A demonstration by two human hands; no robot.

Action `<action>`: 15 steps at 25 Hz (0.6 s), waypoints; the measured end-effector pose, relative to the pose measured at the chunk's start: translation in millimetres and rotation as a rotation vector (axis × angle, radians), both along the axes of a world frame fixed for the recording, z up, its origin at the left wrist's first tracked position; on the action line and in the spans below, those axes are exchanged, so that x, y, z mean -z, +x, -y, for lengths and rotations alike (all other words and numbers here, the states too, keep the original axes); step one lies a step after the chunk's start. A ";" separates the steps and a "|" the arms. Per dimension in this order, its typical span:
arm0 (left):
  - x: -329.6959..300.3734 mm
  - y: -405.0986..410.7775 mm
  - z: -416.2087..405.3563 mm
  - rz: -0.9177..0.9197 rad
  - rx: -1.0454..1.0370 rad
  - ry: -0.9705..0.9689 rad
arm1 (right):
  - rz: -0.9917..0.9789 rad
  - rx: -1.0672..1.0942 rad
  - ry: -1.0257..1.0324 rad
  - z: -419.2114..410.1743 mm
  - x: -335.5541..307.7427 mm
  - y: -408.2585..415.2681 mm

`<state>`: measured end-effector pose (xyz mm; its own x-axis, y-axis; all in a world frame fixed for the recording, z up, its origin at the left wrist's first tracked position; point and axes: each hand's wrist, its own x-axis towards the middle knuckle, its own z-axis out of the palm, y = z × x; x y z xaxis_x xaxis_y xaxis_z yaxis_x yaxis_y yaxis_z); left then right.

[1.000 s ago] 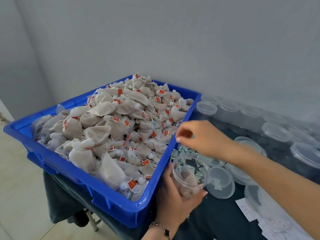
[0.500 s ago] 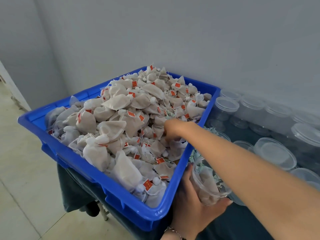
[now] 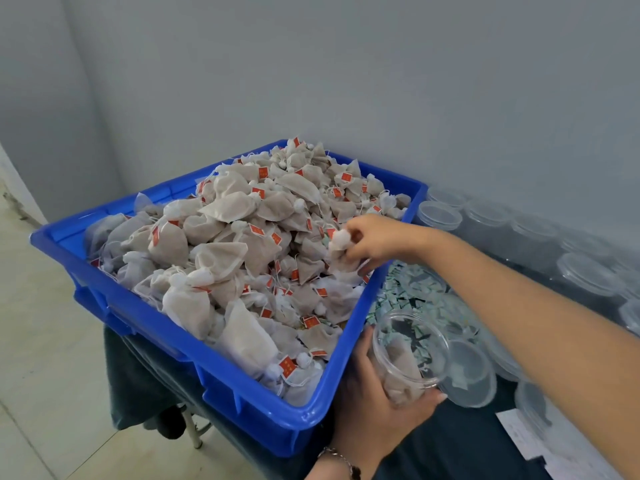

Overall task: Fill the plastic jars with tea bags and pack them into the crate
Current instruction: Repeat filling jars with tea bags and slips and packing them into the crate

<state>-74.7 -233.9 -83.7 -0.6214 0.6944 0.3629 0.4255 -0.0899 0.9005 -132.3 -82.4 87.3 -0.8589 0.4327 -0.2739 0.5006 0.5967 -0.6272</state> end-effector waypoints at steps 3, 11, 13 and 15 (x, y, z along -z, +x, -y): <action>-0.7 0.5 0.1 0.014 -0.006 -0.024 | -0.187 0.015 -0.230 4.7 -22.4 45.7; 4.2 -0.3 -0.1 -0.009 -0.044 -0.018 | 0.026 -0.036 0.033 15.5 -14.7 131.2; 4.7 -0.9 -0.3 0.013 -0.040 -0.044 | -0.028 0.101 0.244 -0.6 0.4 128.1; 4.3 -0.9 -0.1 0.027 -0.043 -0.050 | 0.083 0.125 0.449 -15.6 28.8 120.5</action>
<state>-75.6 -233.8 -87.9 -0.6597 0.6840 0.3114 0.4038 -0.0269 0.9144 -11.8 -66.8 58.5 -0.7760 0.6226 -0.1015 0.6232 0.7317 -0.2763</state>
